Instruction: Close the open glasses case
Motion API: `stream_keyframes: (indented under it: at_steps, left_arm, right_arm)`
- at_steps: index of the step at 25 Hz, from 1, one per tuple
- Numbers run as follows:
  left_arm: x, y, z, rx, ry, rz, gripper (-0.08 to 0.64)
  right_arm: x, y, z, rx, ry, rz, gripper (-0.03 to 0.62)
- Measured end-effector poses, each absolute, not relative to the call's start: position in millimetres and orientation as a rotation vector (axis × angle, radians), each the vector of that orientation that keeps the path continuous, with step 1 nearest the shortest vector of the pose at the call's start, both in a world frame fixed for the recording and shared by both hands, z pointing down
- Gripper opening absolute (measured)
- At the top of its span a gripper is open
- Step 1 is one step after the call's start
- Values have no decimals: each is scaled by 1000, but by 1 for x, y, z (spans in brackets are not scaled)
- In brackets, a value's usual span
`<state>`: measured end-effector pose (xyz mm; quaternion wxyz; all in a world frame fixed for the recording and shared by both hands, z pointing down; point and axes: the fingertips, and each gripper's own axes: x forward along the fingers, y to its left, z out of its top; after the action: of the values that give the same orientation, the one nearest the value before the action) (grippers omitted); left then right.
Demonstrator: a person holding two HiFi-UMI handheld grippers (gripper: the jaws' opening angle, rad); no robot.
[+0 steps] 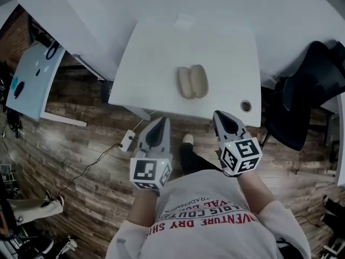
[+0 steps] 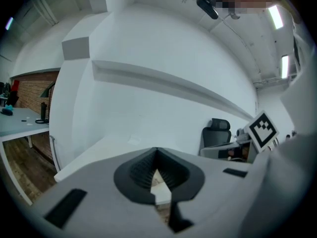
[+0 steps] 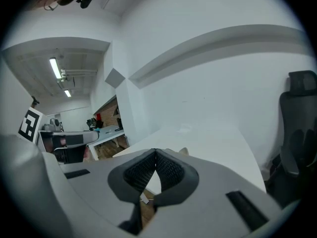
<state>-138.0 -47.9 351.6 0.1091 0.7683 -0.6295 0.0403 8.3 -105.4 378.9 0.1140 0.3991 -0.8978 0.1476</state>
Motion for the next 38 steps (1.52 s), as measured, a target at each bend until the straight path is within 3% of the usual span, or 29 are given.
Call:
stream_keyframes:
  at_steps: [16, 31, 38]
  left_arm:
    - [-157, -234, 390, 2319, -1599, 231, -5]
    - [-138, -268, 502, 2275, -1275, 466, -4]
    - [-135, -265, 536, 2212, -1203, 439, -4]
  right_arm:
    - [-15, -274, 423, 1277, -2486, 542, 12]
    - [-11, -294, 492, 1294, -2273, 683, 12]
    - [-8, -295, 524, 1250, -2207, 694, 12]
